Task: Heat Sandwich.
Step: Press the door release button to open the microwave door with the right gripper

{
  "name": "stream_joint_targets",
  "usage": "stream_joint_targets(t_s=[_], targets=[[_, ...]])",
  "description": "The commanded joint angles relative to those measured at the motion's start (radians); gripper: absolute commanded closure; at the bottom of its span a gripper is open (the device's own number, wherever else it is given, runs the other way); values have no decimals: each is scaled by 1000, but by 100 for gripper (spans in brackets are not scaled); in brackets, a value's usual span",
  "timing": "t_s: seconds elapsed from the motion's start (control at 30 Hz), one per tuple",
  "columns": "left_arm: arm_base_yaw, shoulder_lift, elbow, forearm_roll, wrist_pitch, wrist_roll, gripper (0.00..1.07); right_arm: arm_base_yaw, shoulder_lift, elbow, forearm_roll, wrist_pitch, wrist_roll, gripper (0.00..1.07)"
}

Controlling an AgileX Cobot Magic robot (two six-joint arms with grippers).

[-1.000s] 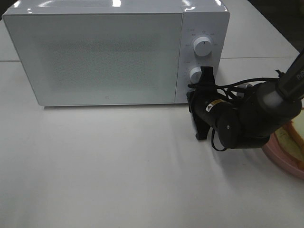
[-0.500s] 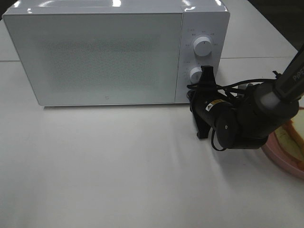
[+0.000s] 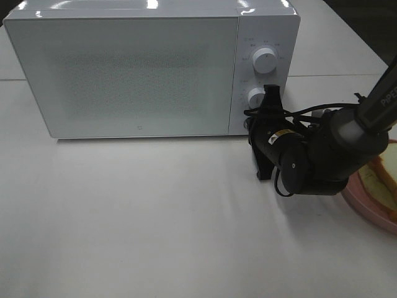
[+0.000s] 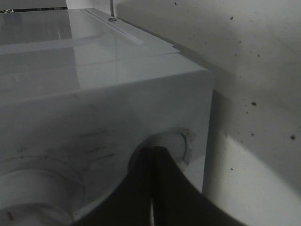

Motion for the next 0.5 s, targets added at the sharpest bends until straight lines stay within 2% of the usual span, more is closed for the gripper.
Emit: stream_joint_targets(t_s=[0.03, 0.1, 0.5], targets=[[2, -29, 3, -2, -3, -9, 5, -12, -8, -59, 39, -112, -43, 106], [2, -29, 3, -2, -3, -9, 5, -12, -8, -73, 95, -116, -69, 106], [2, -29, 3, -2, -3, -9, 5, -12, 1, -203, 226, -160, -168, 106]])
